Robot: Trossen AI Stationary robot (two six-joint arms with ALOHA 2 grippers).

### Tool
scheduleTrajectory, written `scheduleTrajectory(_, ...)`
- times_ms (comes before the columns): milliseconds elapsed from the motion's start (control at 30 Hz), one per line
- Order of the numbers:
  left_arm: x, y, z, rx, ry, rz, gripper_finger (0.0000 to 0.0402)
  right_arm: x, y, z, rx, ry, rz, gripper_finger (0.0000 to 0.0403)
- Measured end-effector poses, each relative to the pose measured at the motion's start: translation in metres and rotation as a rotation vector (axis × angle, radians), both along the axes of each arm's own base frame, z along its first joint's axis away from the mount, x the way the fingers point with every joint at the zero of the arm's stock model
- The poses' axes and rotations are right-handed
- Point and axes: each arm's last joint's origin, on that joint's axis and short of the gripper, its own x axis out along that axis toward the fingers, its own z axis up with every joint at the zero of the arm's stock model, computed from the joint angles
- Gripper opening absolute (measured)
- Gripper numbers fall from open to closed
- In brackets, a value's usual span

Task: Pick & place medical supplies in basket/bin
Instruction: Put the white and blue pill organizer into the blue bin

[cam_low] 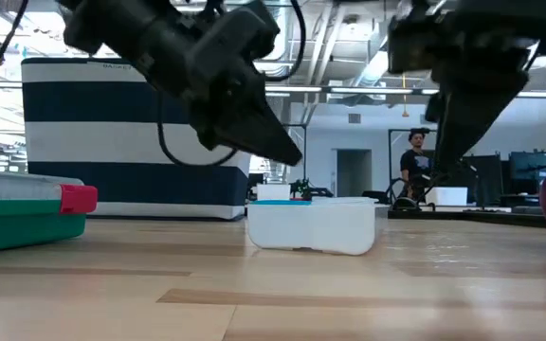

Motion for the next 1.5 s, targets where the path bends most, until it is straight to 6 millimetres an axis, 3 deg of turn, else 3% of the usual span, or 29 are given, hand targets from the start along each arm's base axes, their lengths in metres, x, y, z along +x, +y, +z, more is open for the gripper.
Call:
scheduleTrajectory(233,0.004,0.004,-0.014,0.009,0.024,0.033,0.0000,0.022,0.014,-0.011,0.100,-0.146,-0.152,0.0143)
scheduleTrajectory(400,0.004,0.004,-0.015,0.032,0.031,0.033,0.0000,0.018,0.012,-0.019,0.074,-0.080,-0.194,0.0143)
scheduleTrajectory(533,0.003,0.005,-0.015,0.043,0.042,0.035,0.0000,0.000,0.007,-0.001,-0.019,-0.080,-0.229,0.0143)
scheduleTrajectory(667,0.003,0.005,-0.015,0.039,0.038,0.036,0.0000,-0.025,-0.004,0.034,-0.107,-0.149,-0.276,0.0148)
scheduleTrajectory(767,0.004,0.005,-0.014,0.029,0.026,0.041,0.0000,-0.040,-0.008,0.049,-0.205,-0.321,-0.442,0.0152)
scheduleTrajectory(867,0.004,0.005,-0.014,0.030,0.021,0.048,0.0000,-0.051,-0.009,0.035,-0.188,-0.393,-0.512,0.0155)
scheduleTrajectory(1033,0.006,0.006,-0.012,0.029,-0.002,0.061,0.0000,-0.056,-0.004,-0.019,0.104,-0.515,-0.591,0.0151)
scheduleTrajectory(1200,0.009,0.012,-0.009,0.018,-0.031,0.072,0.0000,-0.056,-0.008,-0.055,0.285,-0.696,-0.617,0.0144)
scheduleTrajectory(1367,0.010,0.017,-0.010,0.003,-0.015,0.068,0.0000,-0.051,-0.020,-0.079,0.408,-0.583,-0.754,0.0131)
scheduleTrajectory(1500,0.010,0.021,-0.012,0.015,0.006,0.086,0.0000,-0.034,-0.024,-0.079,0.516,-0.494,-0.728,0.0117)
